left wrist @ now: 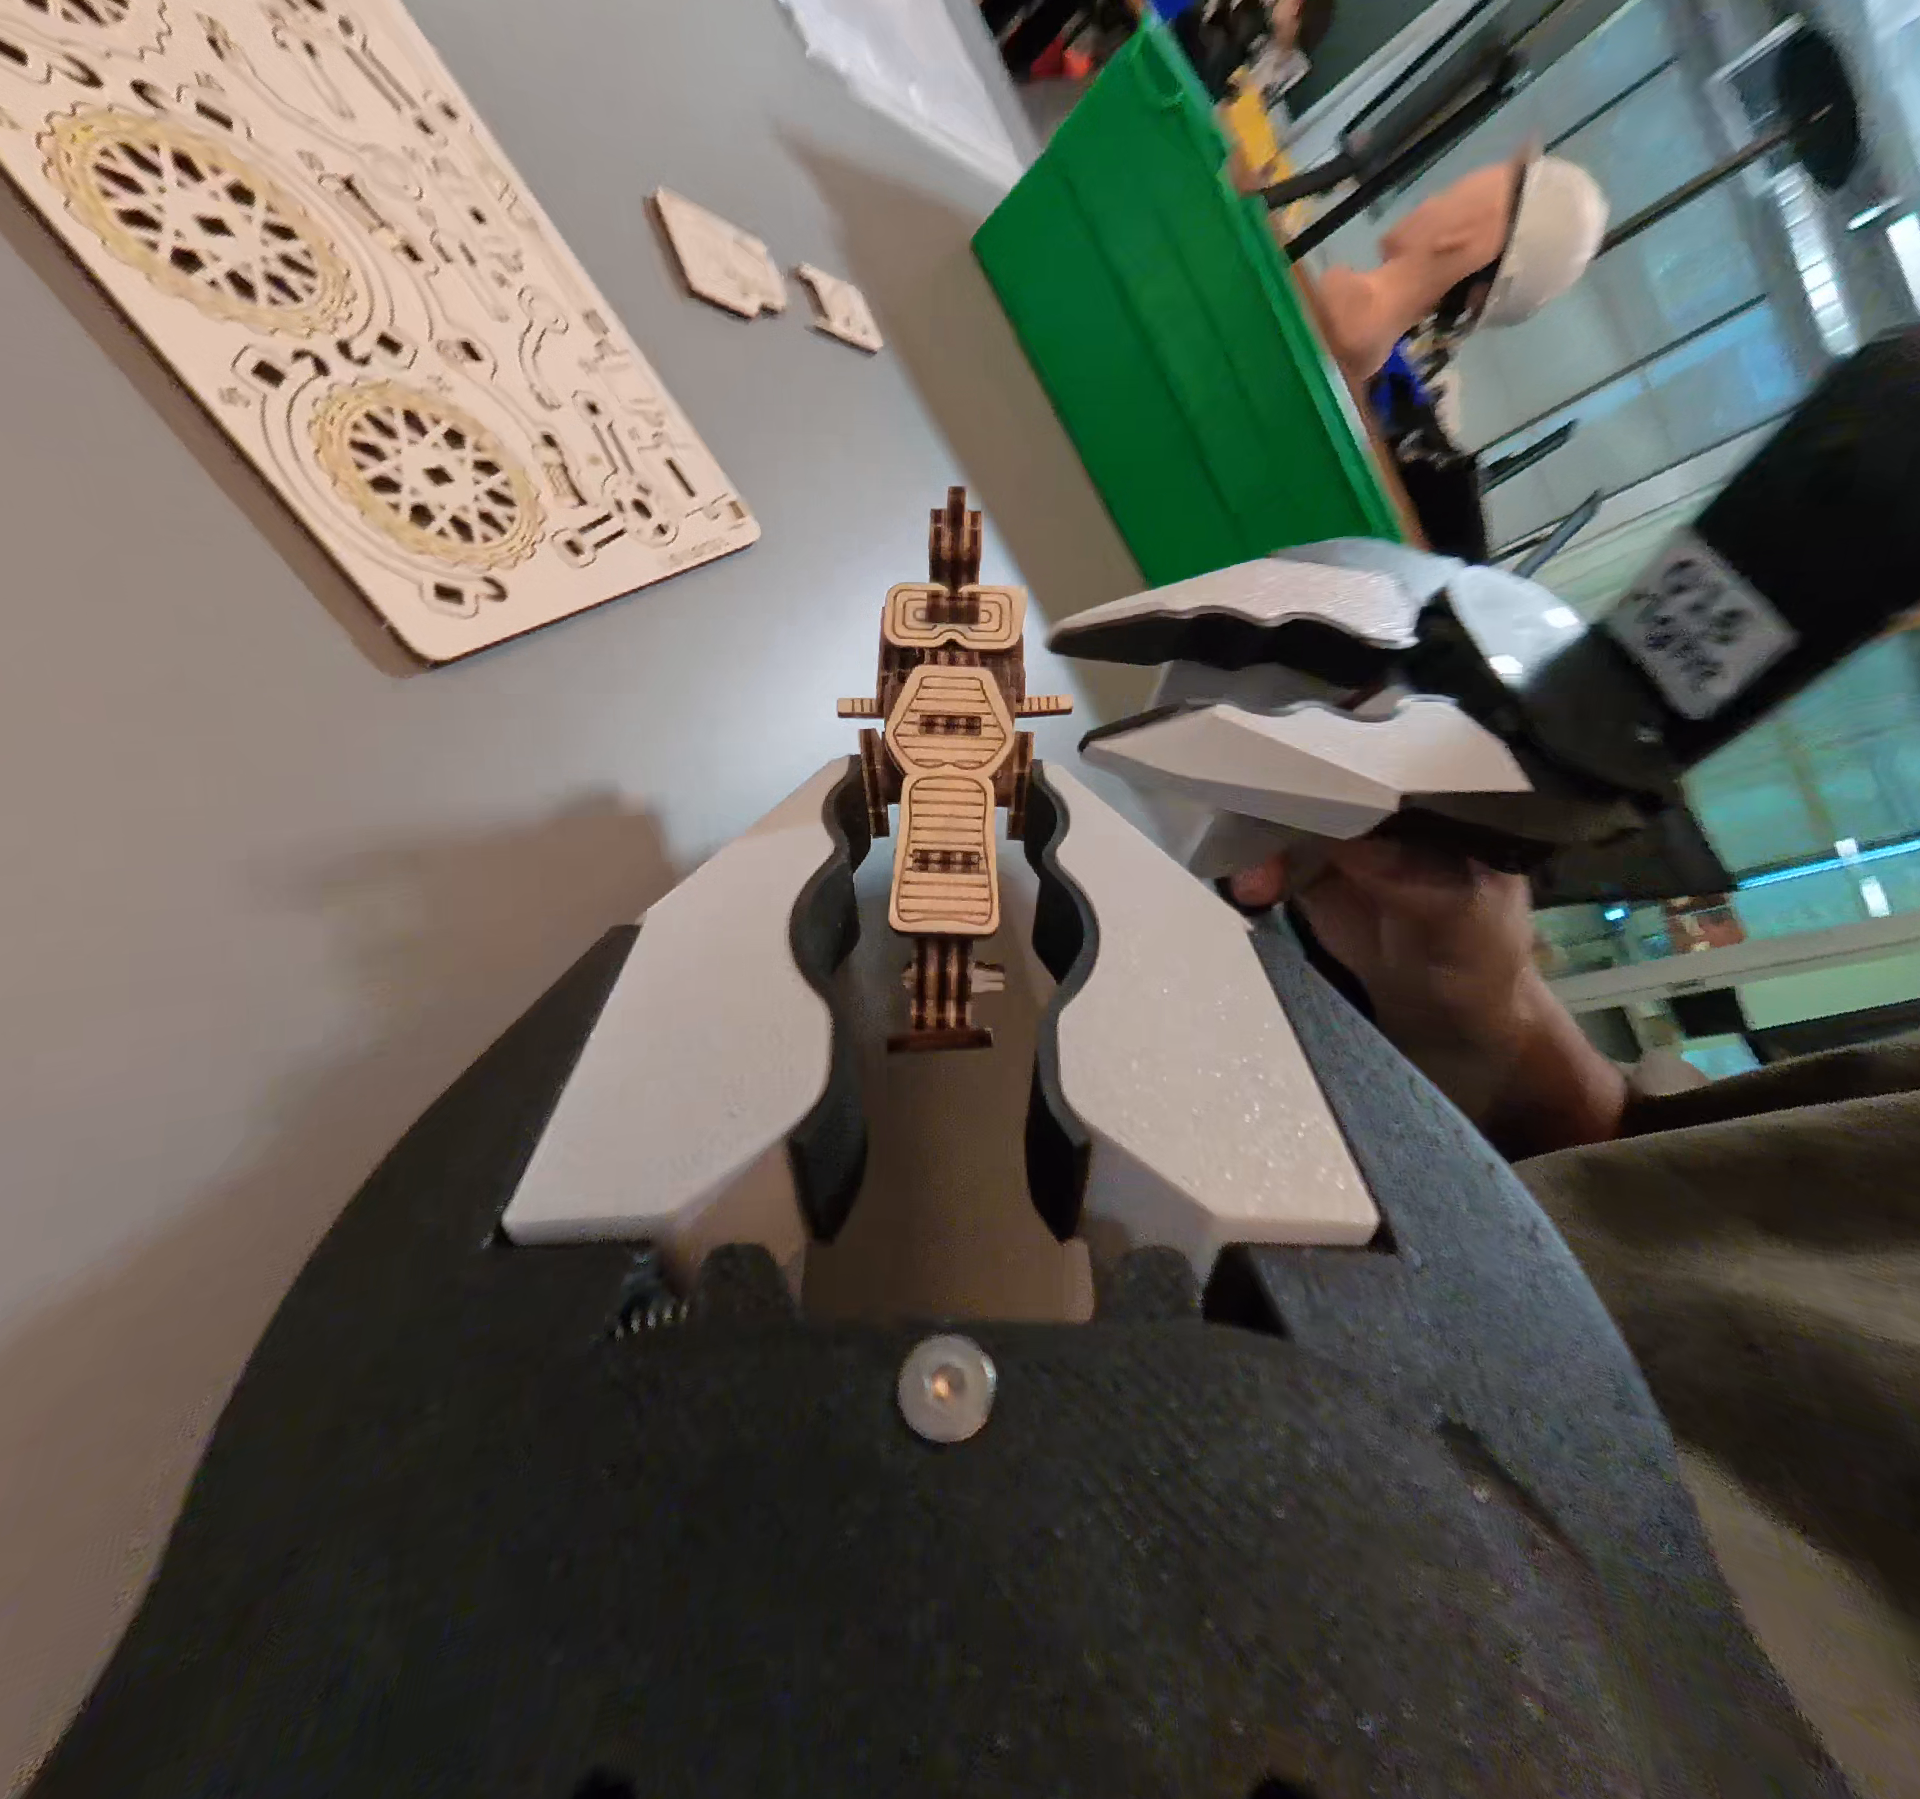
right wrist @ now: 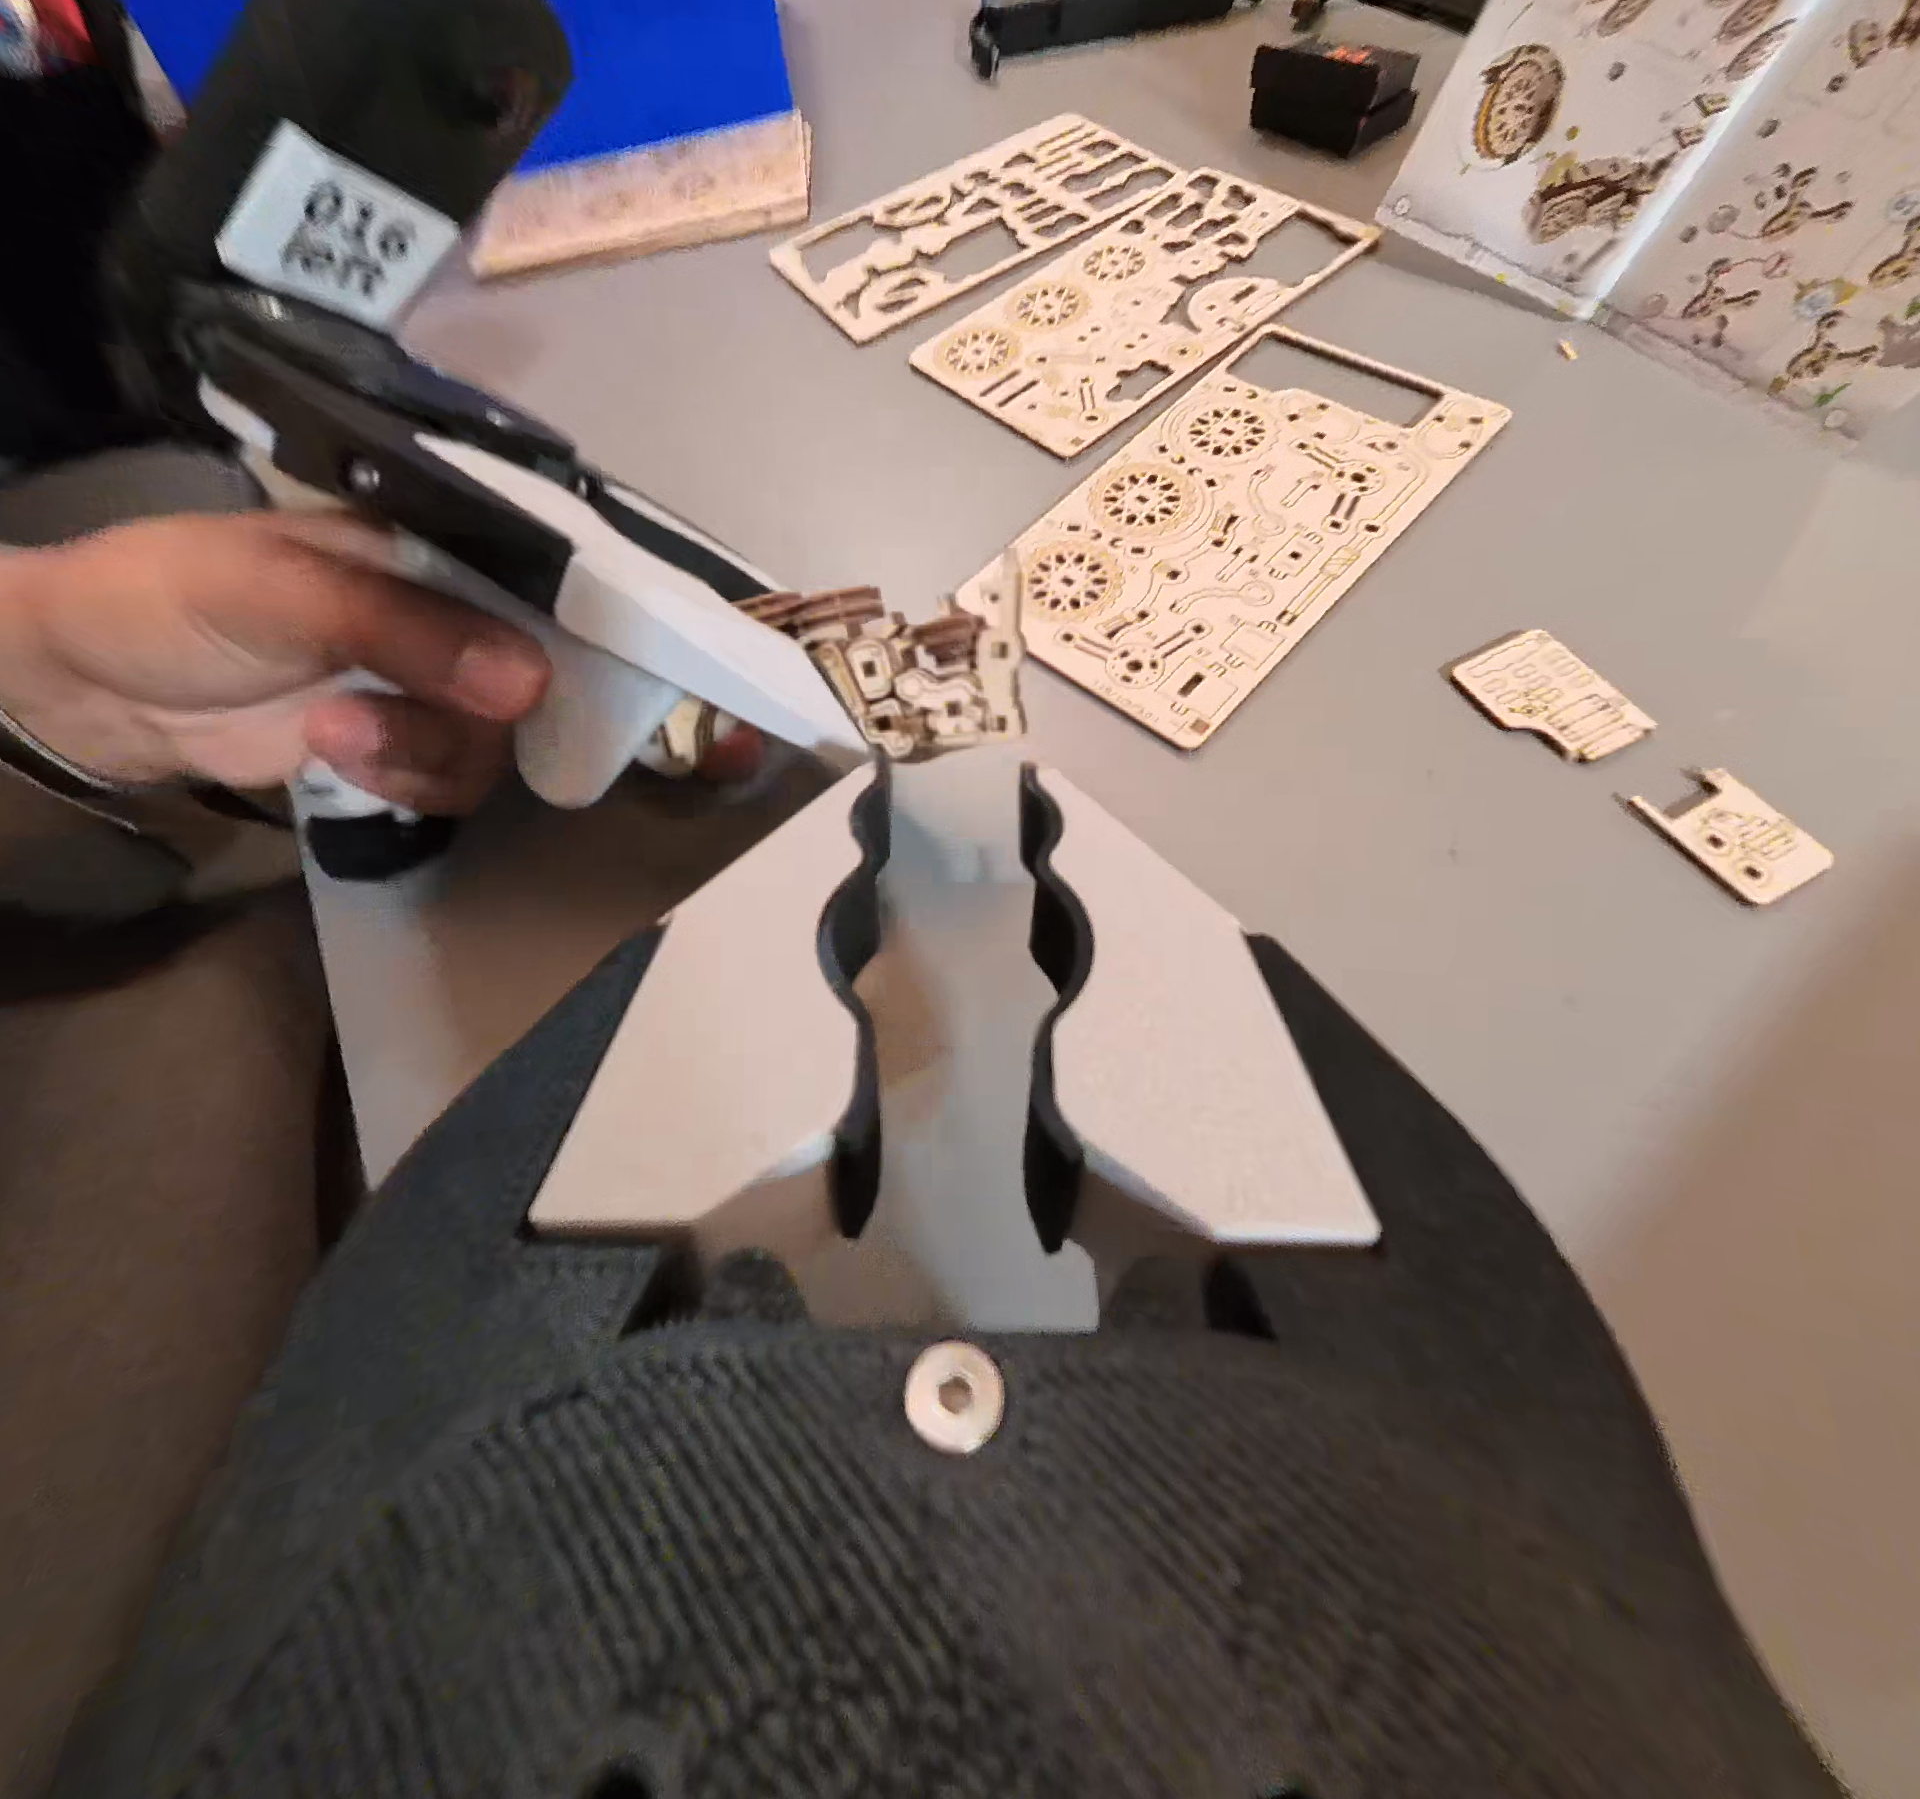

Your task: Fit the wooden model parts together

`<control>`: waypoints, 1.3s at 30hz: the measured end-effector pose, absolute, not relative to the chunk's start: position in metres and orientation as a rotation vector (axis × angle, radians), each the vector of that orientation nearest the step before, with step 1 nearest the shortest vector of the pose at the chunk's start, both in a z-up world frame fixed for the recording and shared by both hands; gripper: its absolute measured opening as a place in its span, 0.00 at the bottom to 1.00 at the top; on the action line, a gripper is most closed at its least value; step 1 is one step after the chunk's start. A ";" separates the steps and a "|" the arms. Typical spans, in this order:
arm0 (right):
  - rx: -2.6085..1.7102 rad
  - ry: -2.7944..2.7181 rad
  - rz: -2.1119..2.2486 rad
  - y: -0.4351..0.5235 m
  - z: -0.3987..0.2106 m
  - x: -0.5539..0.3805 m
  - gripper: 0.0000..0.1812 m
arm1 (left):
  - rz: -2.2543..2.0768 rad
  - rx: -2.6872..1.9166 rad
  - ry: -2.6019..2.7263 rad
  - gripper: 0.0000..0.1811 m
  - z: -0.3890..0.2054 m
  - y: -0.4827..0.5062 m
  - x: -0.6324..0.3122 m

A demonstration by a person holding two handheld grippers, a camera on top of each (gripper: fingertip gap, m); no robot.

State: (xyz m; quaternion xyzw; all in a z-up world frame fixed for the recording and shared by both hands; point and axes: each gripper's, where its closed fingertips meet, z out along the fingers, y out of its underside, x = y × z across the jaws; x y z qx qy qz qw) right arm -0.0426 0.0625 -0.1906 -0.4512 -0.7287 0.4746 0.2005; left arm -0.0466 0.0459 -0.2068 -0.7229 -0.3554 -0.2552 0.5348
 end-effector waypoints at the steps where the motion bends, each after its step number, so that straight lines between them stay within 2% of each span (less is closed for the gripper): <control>1: -1.305 -2.001 1.402 0.064 -0.187 -0.043 0.14 | -0.625 -1.683 -0.838 0.15 -0.201 0.046 -0.047; 6: -1.589 -1.733 2.075 0.071 -0.156 -0.042 0.19 | -0.675 -1.597 -0.743 0.15 -0.180 0.046 -0.043; 9: -1.624 -1.682 2.246 0.076 -0.151 -0.040 0.20 | -0.722 -1.570 -0.705 0.14 -0.173 0.046 -0.038; 16: -1.497 -1.912 2.254 0.056 -0.153 -0.026 0.26 | -0.786 -1.613 -0.597 0.14 -0.170 0.046 -0.022; 27: -1.503 -1.952 2.220 0.052 -0.159 -0.025 0.21 | -0.791 -1.626 -0.560 0.14 -0.167 0.046 -0.017; 29: -1.492 -1.958 2.230 0.050 -0.157 -0.024 0.17 | -0.790 -1.630 -0.563 0.14 -0.168 0.046 -0.016; 39: -1.476 -1.963 2.262 0.049 -0.154 -0.021 0.16 | -0.814 -1.620 -0.561 0.14 -0.166 0.046 -0.014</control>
